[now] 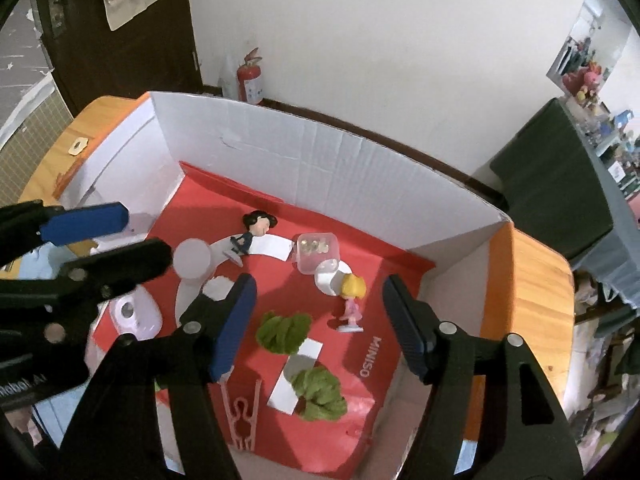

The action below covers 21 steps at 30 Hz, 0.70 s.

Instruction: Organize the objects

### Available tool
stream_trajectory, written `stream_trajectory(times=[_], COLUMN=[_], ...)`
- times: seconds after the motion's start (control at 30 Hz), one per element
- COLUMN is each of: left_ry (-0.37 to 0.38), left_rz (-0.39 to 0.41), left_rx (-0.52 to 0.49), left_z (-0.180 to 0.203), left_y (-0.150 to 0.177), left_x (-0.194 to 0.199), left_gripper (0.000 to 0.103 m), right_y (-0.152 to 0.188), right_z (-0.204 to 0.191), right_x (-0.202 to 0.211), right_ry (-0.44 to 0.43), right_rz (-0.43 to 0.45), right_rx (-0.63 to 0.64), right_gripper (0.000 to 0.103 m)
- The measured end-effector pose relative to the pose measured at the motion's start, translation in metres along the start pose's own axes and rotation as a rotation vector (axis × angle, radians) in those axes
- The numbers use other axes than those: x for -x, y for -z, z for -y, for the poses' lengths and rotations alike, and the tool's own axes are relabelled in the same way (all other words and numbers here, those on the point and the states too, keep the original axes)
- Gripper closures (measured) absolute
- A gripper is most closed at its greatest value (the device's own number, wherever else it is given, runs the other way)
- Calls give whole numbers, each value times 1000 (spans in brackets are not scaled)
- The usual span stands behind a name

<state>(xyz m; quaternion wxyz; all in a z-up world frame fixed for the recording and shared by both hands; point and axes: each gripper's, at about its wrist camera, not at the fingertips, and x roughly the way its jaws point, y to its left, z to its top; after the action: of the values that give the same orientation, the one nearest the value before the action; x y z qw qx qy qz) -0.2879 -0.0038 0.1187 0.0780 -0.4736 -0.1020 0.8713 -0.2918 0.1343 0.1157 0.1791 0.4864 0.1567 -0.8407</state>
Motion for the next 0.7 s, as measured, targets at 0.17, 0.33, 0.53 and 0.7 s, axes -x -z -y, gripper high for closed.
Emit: stream_trajectory(times=[0.17, 0.33, 0.53, 0.7], left_ry=[-41, -96, -122, -127], left_rz=[68, 154, 227, 286], left_rx=[-37, -98, -115, -104], left_z=[3, 6, 3, 0], left_y=[10, 27, 50, 71], left_x=[26, 50, 73, 89], left_gripper=[40, 27, 20, 13], right_y=[39, 27, 52, 75], right_z=[20, 9, 11, 13], right_x=[33, 43, 70, 89], right_ry=[3, -9, 7, 31], right_rz=[41, 117, 188, 251], right_rx=[-27, -63, -141, -183], right_gripper=[37, 25, 19, 10])
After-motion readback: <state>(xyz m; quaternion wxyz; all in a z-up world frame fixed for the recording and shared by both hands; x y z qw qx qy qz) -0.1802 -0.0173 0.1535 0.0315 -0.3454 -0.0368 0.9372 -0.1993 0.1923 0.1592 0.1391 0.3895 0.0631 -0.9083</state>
